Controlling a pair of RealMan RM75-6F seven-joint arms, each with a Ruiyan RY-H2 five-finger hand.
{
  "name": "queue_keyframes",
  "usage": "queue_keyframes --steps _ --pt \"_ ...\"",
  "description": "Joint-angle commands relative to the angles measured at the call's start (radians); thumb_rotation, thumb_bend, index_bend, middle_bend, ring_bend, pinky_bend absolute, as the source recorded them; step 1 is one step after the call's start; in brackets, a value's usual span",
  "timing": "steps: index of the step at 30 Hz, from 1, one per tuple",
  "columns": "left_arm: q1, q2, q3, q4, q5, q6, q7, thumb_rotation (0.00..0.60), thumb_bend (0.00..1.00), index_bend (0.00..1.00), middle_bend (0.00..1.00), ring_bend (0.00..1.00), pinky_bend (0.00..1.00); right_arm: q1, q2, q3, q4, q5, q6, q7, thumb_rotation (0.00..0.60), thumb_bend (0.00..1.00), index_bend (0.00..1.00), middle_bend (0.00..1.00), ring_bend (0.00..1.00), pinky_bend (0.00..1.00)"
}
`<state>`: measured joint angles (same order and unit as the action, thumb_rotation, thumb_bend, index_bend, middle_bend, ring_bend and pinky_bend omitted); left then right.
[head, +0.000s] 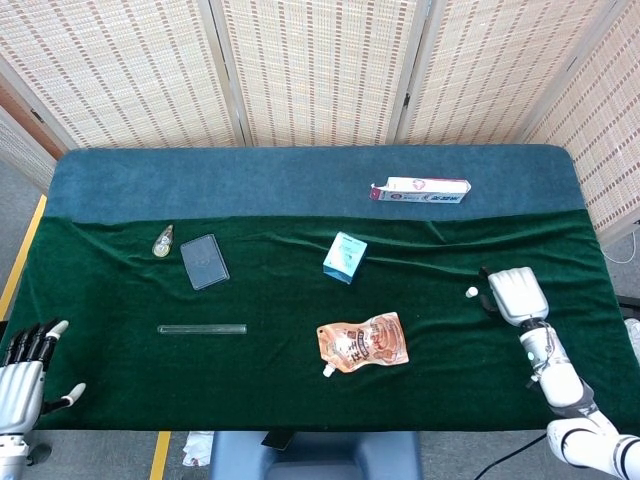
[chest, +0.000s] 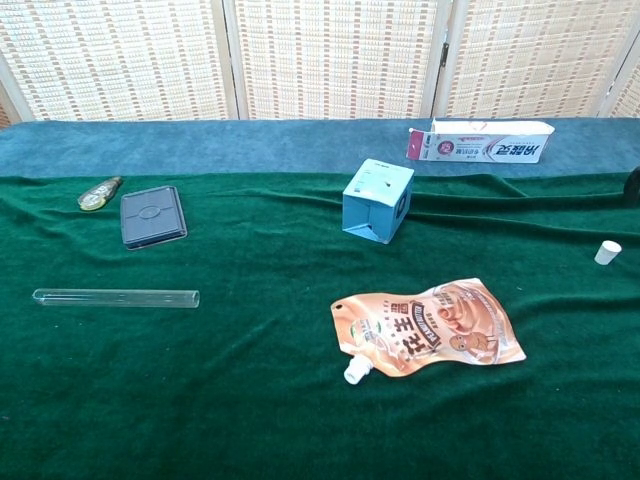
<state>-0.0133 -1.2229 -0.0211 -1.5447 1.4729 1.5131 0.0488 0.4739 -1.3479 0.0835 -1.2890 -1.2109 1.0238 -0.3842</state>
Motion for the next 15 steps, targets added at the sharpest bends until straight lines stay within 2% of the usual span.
queue_keyframes --steps 1,6,8,11,12,15 --pt "0.001 0.000 0.000 -0.001 0.001 0.001 -0.002 0.600 0.20 0.13 0.11 0.05 0.00 0.017 -0.020 0.008 0.034 0.020 -0.036 -0.004 0.455 0.48 0.35 0.88 1.00 0.96" --pt "0.005 0.006 0.002 -0.007 0.001 0.005 -0.002 0.600 0.19 0.13 0.11 0.05 0.00 0.052 -0.068 0.019 0.102 0.040 -0.094 -0.003 0.457 0.37 0.39 0.89 1.00 0.96" --pt "0.007 0.007 0.002 -0.007 -0.002 0.006 -0.004 0.600 0.19 0.13 0.11 0.05 0.00 0.061 -0.080 0.020 0.118 0.042 -0.109 0.000 0.459 0.36 0.40 0.89 1.00 0.96" --pt "0.029 -0.020 0.020 0.083 -0.002 0.015 -0.051 0.600 0.19 0.13 0.11 0.05 0.00 0.073 -0.099 0.017 0.148 0.042 -0.130 0.000 0.459 0.35 0.42 0.90 1.00 0.96" --pt "-0.002 -0.016 -0.005 0.009 0.025 0.023 -0.012 0.600 0.19 0.13 0.11 0.05 0.00 0.075 -0.106 0.018 0.156 0.044 -0.136 0.004 0.459 0.35 0.43 0.90 1.00 0.96" --pt "-0.013 0.011 -0.019 -0.082 -0.016 -0.005 0.073 0.600 0.19 0.13 0.11 0.05 0.00 0.080 -0.122 0.019 0.178 0.046 -0.144 0.013 0.459 0.35 0.45 0.90 1.00 0.96"
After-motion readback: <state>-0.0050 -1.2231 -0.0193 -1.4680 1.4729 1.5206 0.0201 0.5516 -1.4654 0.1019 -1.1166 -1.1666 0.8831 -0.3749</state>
